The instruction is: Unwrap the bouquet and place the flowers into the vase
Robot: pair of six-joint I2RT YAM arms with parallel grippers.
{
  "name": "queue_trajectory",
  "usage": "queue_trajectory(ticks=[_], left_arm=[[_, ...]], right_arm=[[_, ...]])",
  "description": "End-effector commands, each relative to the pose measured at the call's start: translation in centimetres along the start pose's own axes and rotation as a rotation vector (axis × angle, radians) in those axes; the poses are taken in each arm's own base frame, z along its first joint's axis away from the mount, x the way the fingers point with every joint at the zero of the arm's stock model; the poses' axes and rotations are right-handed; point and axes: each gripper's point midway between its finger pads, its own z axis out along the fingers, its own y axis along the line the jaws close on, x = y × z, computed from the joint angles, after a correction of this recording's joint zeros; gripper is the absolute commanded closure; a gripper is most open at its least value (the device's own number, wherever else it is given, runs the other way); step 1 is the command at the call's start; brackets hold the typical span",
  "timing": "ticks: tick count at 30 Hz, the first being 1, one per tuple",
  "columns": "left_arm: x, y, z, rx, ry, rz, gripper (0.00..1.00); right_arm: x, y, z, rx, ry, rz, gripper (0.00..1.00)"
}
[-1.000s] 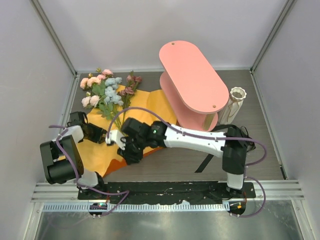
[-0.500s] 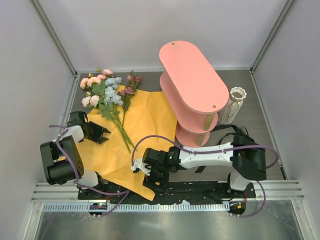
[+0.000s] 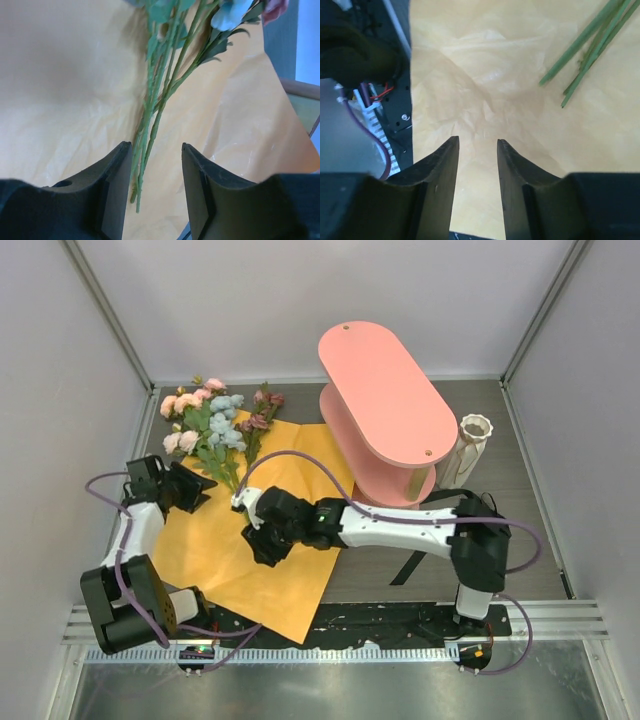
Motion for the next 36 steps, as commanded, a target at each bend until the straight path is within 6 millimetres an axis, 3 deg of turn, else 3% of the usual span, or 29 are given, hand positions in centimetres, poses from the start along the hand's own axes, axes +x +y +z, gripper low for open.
queue_trajectory(ticks=[1,2,3,4,7,10,11,12,13,14,15,16,21,28,36], left_arm=[[-2.5,-3.0,-0.2,0.032,-0.012,0.125,0.52],[-2.6,-2.3,0.8,-0.006,0.018,0.118,0.51],[-3.9,-3.4,0.8,-0.011,0.004,0.146,0.51],[-3.7,-2.7,1.2,-0.067,0.028,0.142,0.54],[-4.7,-3.3,3.0,-0.132,0.033,0.19,0.6],[-5.3,-4.3,4.8,-0.196,0.031,0.253,0.68],[-5.7,-4.0,5.4,-0.24,0.017,0.265,0.69],[-6.6,-5.3,5.6,-0.239,-0.004,0.285,0.69],[-5.8,-4.6,6.8,-0.289,0.034,0.299,0.69],[-6.5,-4.3,7.1,-0.336,0.013,0.321,0.69],[-7.5,-5.6,7.3,-0.333,-0.008,0.336,0.69],[-6.9,-4.7,8.3,-0.379,0.029,0.339,0.69],[-8.6,-4.6,9.3,-0.501,-0.001,0.387,0.71],[-7.5,-3.7,10.8,-0.508,0.035,0.365,0.72],[-6.7,-3.6,11.8,-0.485,0.058,0.354,0.73]], right_arm=[[4.7,-1.1,3.7,0.059,0.091,0.143,0.6],[5.0,-0.9,4.1,0.038,0.09,0.152,0.63],[5.7,-0.8,4.4,0.033,0.102,0.168,0.64],[7.0,-1.0,4.8,0.036,0.132,0.178,0.66],[8.6,-1.1,5.3,0.034,0.16,0.189,0.71],[8.9,-1.8,5.2,0.067,0.15,0.184,0.75],[8.9,-2.0,5.2,0.078,0.148,0.182,0.77],[9.0,-2.2,5.1,0.086,0.148,0.18,0.77],[9.0,-2.2,5.1,0.088,0.149,0.182,0.78],[8.8,-2.1,5.1,0.085,0.145,0.183,0.78],[8.5,-1.9,4.8,0.077,0.135,0.184,0.78],[8.6,-1.7,4.6,0.067,0.135,0.184,0.78],[7.5,-1.6,3.4,0.063,0.087,0.174,0.78],[6.1,-1.7,1.7,0.078,0.047,0.154,0.78],[5.8,-2.0,1.0,0.099,0.037,0.136,0.78]])
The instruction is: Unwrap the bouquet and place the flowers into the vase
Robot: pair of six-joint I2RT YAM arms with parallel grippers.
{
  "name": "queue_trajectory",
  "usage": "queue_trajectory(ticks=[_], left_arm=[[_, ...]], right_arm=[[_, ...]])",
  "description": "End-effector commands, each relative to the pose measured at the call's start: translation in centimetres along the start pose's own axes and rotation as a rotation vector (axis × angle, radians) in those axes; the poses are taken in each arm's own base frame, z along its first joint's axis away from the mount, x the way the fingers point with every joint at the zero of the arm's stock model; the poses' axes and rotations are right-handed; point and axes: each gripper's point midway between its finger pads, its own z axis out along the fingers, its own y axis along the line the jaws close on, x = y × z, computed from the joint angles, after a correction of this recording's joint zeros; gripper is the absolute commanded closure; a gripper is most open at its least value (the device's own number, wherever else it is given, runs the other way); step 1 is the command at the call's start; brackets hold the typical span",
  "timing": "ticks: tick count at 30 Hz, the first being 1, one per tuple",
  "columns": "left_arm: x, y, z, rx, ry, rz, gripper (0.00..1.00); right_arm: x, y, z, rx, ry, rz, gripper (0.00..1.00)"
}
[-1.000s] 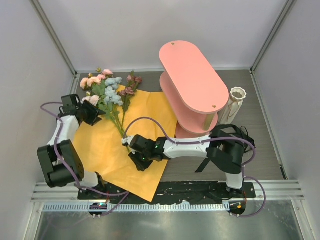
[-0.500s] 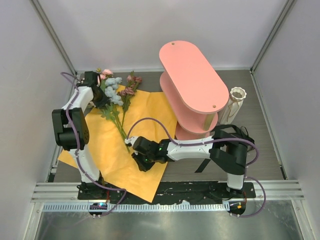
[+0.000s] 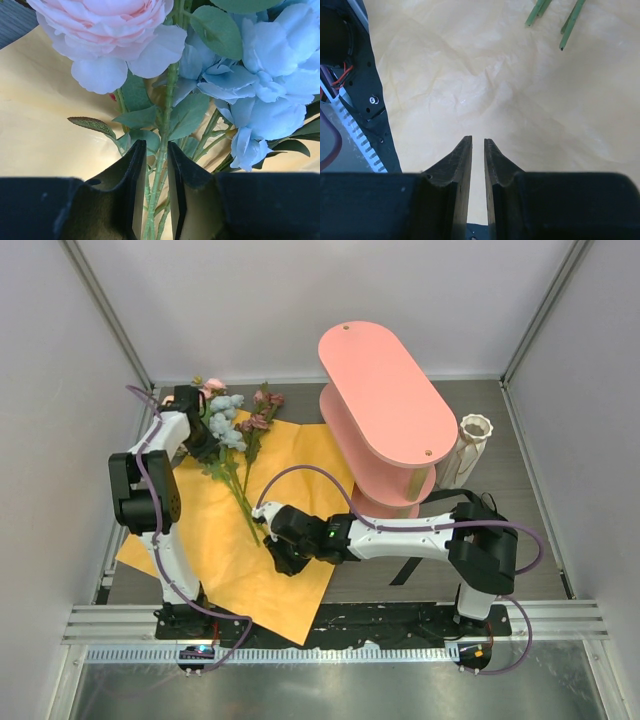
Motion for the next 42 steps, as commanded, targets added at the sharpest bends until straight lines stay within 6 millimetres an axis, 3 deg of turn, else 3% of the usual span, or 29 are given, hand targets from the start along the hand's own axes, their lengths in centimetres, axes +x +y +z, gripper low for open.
queue_trajectory(ticks=[1,14,18,21,33,39,42], left_arm=[[0.2,-0.4,0.6,0.003,0.002,0.006,0.74],[-0.2,-0.9,1.0,0.001,-0.04,0.025,0.89],[-0.2,-0.6,1.1,-0.014,-0.045,0.031,0.79],[0.1,-0.5,1.5,-0.017,-0.038,0.039,0.76],[0.6,0.2,2.7,-0.048,-0.031,0.074,0.78],[0.9,0.2,2.6,-0.055,-0.034,0.103,0.9],[0.1,-0.2,0.9,-0.037,-0.083,0.102,0.95]], right_arm=[[-1.5,0.2,-1.2,0.009,-0.058,-0.019,0.78],[-2.2,0.5,-2.2,0.002,-0.078,-0.017,0.78],[-2.6,0.6,-2.7,0.005,-0.092,-0.017,0.78],[-2.8,0.6,-3.0,0.004,-0.102,-0.013,0.78],[-3.1,0.6,-3.7,0.004,-0.125,-0.011,0.78],[-3.2,0.6,-4.2,0.002,-0.138,-0.012,0.78],[-3.3,0.8,-4.5,-0.003,-0.144,-0.014,0.78]])
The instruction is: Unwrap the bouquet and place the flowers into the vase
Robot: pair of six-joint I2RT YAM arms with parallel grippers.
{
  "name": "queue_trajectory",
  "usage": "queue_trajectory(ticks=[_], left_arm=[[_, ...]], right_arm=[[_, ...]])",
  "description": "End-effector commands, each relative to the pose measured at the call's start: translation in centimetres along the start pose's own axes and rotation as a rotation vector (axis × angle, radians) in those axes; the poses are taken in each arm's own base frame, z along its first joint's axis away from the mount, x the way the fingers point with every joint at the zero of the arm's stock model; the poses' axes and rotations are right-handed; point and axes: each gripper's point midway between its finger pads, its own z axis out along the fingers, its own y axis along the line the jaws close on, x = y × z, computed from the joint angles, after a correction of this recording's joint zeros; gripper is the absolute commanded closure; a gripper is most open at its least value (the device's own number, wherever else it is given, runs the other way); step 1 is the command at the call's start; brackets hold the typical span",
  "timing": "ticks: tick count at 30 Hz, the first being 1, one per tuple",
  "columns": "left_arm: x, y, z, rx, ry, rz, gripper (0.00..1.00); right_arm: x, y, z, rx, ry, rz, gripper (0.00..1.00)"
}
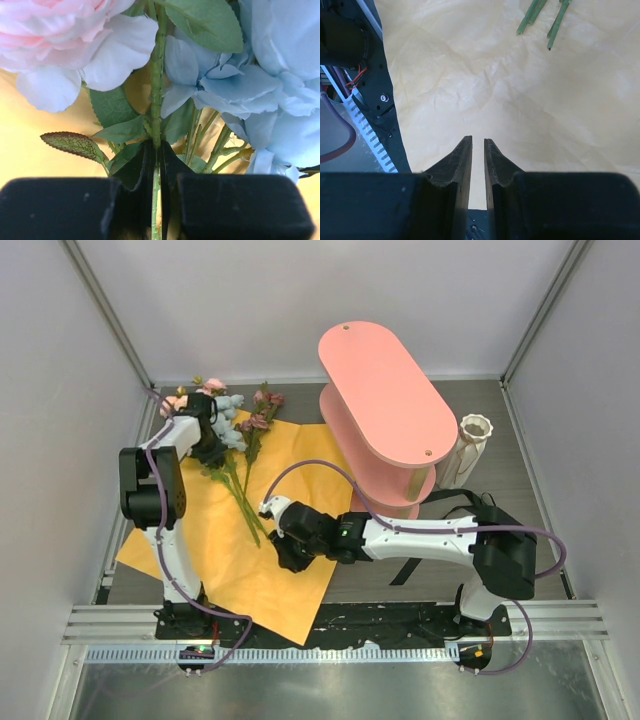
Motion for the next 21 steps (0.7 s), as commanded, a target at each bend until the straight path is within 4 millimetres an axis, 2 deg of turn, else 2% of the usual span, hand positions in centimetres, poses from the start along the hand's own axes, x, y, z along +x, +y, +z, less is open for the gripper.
queue_trajectory(ticks=[1,5,6,8,9,11,12,13,14,15,16,18,19,20,21], left_arm=[[-1.6,-0.2,-2.5,0.017,-0.086,0.012,0.97],[-3.1,-0.4,-7.0,0.057,-0.167,0.015,1.0],[-3.7,-0.6,-9.2,0.084,-0.21,0.018,1.0],[-4.4,-0.9,-12.0,0.135,-0.261,0.022,1.0],[-5.0,-1.0,-14.8,0.172,-0.319,0.021,1.0],[-5.2,-1.1,-17.5,0.219,-0.363,0.035,1.0],[-5.2,-1.2,-20.3,0.273,-0.414,0.037,1.0],[-5.4,-1.9,-21.6,0.331,-0.449,0.05,1.0],[-4.7,-3.3,-23.4,0.439,-0.452,0.079,1.0],[-3.8,-3.8,-24.1,0.502,-0.454,0.099,1.0],[-4.0,-4.3,-27.6,0.597,-0.547,0.118,1.0],[-2.5,-5.7,-29.9,0.763,-0.602,0.169,1.0],[-1.6,-5.6,-33.2,0.852,-0.679,0.194,1.0],[-0.7,-6.0,-34.5,0.925,-0.7,0.217,1.0],[0.6,-6.6,-35.5,1.019,-0.724,0.268,1.0]], right_arm=[[-2.4,0.7,-1.9,-0.019,-0.089,-0.01,0.78],[-3.5,0.6,-2.6,0.005,-0.124,-0.012,0.78],[-3.7,0.6,-2.8,0.005,-0.129,-0.015,0.78],[-4.6,0.7,-3.3,0.003,-0.149,-0.015,0.78],[-4.9,0.5,-3.5,0.008,-0.151,-0.009,0.78],[-6.2,0.4,-4.1,0.005,-0.171,-0.003,0.78],[-6.8,0.0,-4.5,0.006,-0.178,0.002,0.78],[-7.3,0.0,-4.9,0.005,-0.185,0.007,0.78],[-9.0,0.3,-5.8,-0.003,-0.222,0.012,0.78],[-9.6,0.7,-6.8,-0.031,-0.224,0.01,0.78],[-11.7,1.1,-8.3,-0.039,-0.273,0.012,0.78],[-13.6,1.8,-10.6,-0.049,-0.321,-0.011,0.77],[-14.6,2.0,-11.7,-0.052,-0.351,-0.016,0.76],[-16.6,2.6,-13.6,-0.065,-0.404,-0.021,0.74],[-17.4,2.7,-14.8,-0.069,-0.428,-0.018,0.73]])
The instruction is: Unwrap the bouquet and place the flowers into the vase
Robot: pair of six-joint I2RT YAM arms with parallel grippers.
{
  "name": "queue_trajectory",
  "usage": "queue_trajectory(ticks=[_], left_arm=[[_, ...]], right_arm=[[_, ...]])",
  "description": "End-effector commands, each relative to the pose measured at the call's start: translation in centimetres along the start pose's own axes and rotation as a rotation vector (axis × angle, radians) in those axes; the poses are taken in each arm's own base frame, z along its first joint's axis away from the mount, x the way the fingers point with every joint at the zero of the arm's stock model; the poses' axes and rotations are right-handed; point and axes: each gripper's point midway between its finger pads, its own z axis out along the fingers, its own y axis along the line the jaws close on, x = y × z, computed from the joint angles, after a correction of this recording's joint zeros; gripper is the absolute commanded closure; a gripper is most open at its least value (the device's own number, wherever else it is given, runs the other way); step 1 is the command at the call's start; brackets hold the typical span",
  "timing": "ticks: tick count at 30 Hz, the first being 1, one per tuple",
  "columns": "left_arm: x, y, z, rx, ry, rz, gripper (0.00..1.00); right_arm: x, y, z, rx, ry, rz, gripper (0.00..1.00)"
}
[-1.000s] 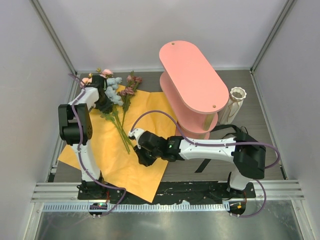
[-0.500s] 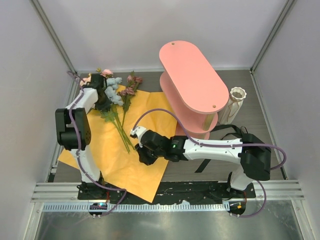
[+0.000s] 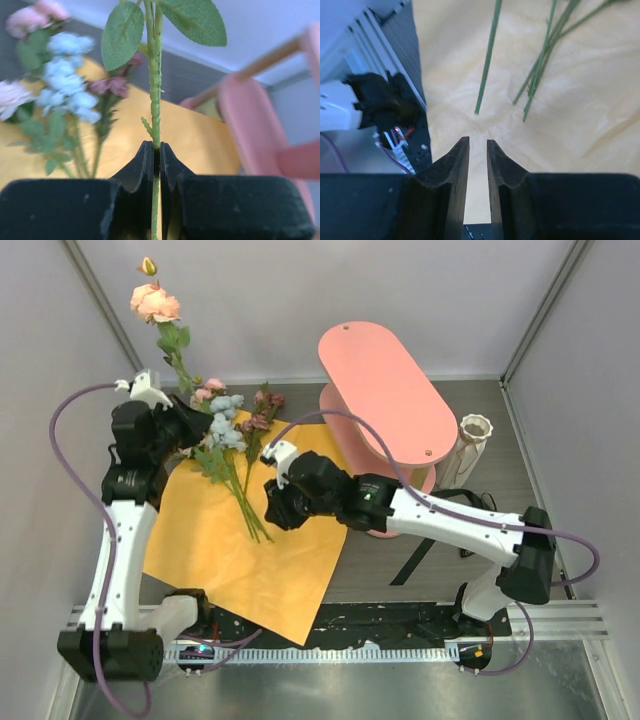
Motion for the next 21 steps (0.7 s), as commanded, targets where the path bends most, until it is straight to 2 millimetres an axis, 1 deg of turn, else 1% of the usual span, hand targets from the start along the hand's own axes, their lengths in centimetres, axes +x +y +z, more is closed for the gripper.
queue_trajectory(ticks=[1,2,3,4,5,6,7,8,9,10,11,12,13,16,17,21], left_arm=[[0.5,-8.1,-4.2,0.472,-0.093,0.109,1.0],[1.0,-9.1,-5.7,0.533,-0.11,0.129,1.0],[1.0,-10.4,-6.8,0.598,-0.127,0.155,1.0],[1.7,-11.5,-7.7,0.641,-0.116,0.162,1.0],[1.9,-12.3,-8.8,0.677,-0.128,0.173,1.0],[1.9,-13.1,-9.5,0.715,-0.137,0.178,1.0],[2.5,-14.0,-10.2,0.754,-0.122,0.181,1.0],[2.7,-14.5,-10.7,0.775,-0.116,0.181,1.0],[2.9,-15.0,-11.1,0.798,-0.108,0.182,1.0],[3.5,-15.8,-11.7,0.835,-0.084,0.178,1.0],[3.7,-16.2,-12.0,0.854,-0.073,0.179,1.0],[4.1,-16.8,-12.6,0.881,-0.061,0.182,1.0],[4.3,-17.1,-12.8,0.89,-0.058,0.184,1.0],[4.9,-17.6,-13.2,0.914,-0.039,0.182,1.0],[5.0,-17.7,-13.3,0.918,-0.033,0.181,1.0],[5.3,-18.4,-13.5,0.939,-0.022,0.185,1.0]], right_arm=[[-11.3,2.8,-8.9,-0.094,-0.296,-0.014,0.72],[-12.6,2.4,-9.7,-0.092,-0.327,0.004,0.69],[-13.8,2.2,-10.8,-0.103,-0.358,0.031,0.66],[-15.4,2.8,-12.3,-0.152,-0.397,0.04,0.64],[-16.8,1.2,-13.0,-0.14,-0.429,0.063,0.59],[-17.8,1.2,-13.7,-0.158,-0.455,0.077,0.56],[-19.1,1.2,-14.7,-0.171,-0.489,0.075,0.52],[-19.6,0.9,-14.7,-0.183,-0.49,0.073,0.44],[-20.1,0.9,-14.8,-0.193,-0.495,0.07,0.41],[-21.0,1.1,-15.3,-0.203,-0.515,0.062,0.39],[-21.2,1.0,-14.9,-0.204,-0.508,0.061,0.38],[-21.6,0.6,-15.0,-0.196,-0.516,0.064,0.38],[-22.1,0.7,-15.4,-0.2,-0.531,0.064,0.38],[-22.8,1.0,-15.2,-0.224,-0.543,0.069,0.38],[-22.9,1.1,-15.2,-0.231,-0.546,0.064,0.38],[-22.5,1.2,-13.7,-0.251,-0.51,0.08,0.43]])
